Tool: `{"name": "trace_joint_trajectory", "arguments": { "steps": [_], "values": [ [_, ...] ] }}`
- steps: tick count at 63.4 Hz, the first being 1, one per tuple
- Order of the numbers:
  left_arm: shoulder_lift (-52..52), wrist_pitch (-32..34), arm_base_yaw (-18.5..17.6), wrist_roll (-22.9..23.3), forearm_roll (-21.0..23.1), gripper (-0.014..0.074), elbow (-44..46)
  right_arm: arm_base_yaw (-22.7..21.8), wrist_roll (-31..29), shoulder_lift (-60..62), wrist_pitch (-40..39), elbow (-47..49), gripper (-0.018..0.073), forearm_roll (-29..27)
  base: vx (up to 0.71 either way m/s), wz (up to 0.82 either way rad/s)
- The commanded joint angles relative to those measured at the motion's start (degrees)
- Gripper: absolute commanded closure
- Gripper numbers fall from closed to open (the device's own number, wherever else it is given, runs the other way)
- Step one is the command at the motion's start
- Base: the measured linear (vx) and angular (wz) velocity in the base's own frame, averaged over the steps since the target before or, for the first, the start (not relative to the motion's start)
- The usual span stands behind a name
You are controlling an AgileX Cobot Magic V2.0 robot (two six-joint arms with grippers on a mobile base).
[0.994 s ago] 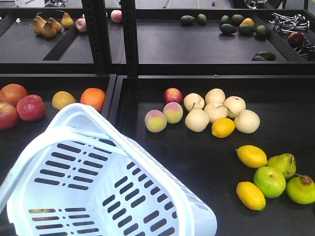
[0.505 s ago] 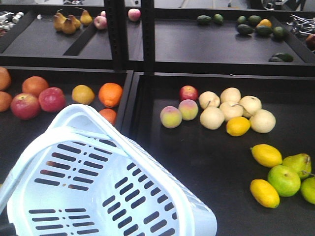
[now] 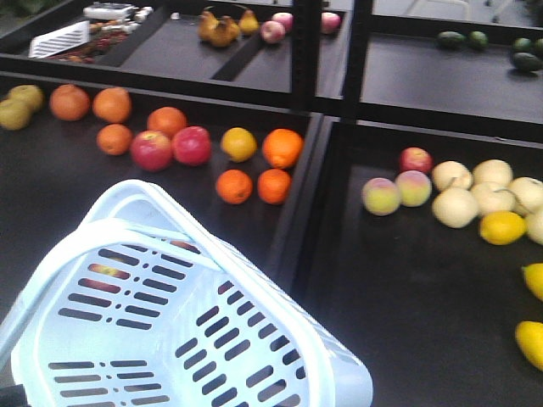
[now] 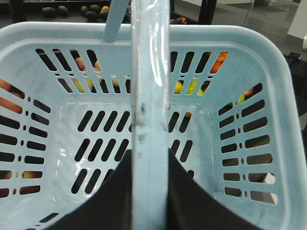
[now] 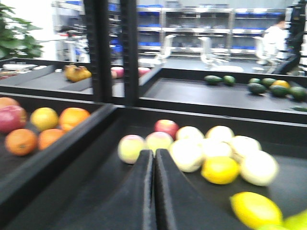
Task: Pick three apples into basket with both arms
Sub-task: 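Drive the base away from the table carrying the basket in the left gripper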
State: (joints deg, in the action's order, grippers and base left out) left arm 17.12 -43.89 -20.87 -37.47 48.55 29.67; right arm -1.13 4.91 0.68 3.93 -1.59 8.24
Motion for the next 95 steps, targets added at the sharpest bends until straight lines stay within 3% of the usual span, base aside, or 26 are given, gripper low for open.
{"name": "trace_joint_trajectory", "arguments": {
  "steps": [1,95],
  "values": [
    [0.55,4.27,-0.14,0.3,3.63,0.0604,1.59,-0.39,-0.5,0.74,-4.47,-0.8,0.0564,0.75,-0.12,0.47],
    [0.55,4.27,-0.14,0.3,3.63,0.0604,1.59,-0.39,-0.5,0.74,-4.47,-0.8,0.0564,0.75,-0.13,0.5]
  ]
}}
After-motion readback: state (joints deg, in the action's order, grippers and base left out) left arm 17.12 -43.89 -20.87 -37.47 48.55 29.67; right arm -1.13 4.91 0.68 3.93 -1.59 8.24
